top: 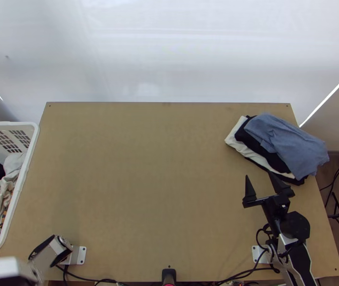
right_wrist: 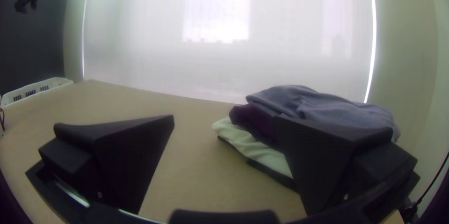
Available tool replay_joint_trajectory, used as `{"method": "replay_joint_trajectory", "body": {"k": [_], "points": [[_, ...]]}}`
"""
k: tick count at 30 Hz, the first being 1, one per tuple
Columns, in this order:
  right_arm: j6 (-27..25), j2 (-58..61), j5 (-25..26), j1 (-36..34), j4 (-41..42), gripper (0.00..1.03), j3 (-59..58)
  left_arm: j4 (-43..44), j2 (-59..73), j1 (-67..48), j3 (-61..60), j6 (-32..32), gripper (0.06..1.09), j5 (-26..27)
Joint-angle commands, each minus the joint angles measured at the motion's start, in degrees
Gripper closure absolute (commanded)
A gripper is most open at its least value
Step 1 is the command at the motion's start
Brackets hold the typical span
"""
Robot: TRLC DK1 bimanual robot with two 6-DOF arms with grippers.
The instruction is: Fold the t-shirt
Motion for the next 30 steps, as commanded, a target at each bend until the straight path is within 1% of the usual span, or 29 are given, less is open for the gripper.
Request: {"method": "replay_joint_trajectory", "body": {"k": [1,4,8,13,15,16,20,30], "points": [[-0.05,0.01,-0.01,0.03,0.01,0.05,0.01,-13.39,13.95,8.33,5.74,6.47,0.11,-0.31],[-0.05,0.01,-0.01,0.03,0.01,0.05,0.01,-15.67,18.08,10.26,3.90,9.11,0.11,-0.31],[-0.05,0.01,-0.01,0.03,0.01,0.05,0.01,-16.38,22.39,12.54,3.90,10.34,0.11,-0.31],[-0.05,0.01,-0.01,0.03,0.01,0.05,0.01,-14.09,25.20,13.60,3.46,11.39,0.11,-0.22],[-0.05,0.01,-0.01,0.03,0.01,0.05,0.01,-13.04,26.61,14.04,1.70,11.48,0.11,-0.22],[-0.05,0.01,-0.01,-0.06,0.01,0.05,0.01,-12.60,26.79,14.04,0.03,12.27,0.11,0.66],[-0.22,0.01,-0.01,-0.06,0.01,0.05,0.01,-6.18,28.46,14.04,-5.51,12.71,0.11,0.84],[-0.05,0.01,-0.01,0.03,0.01,0.05,0.01,-3.02,36.28,14.30,-9.90,12.53,0.10,1.19]]}}
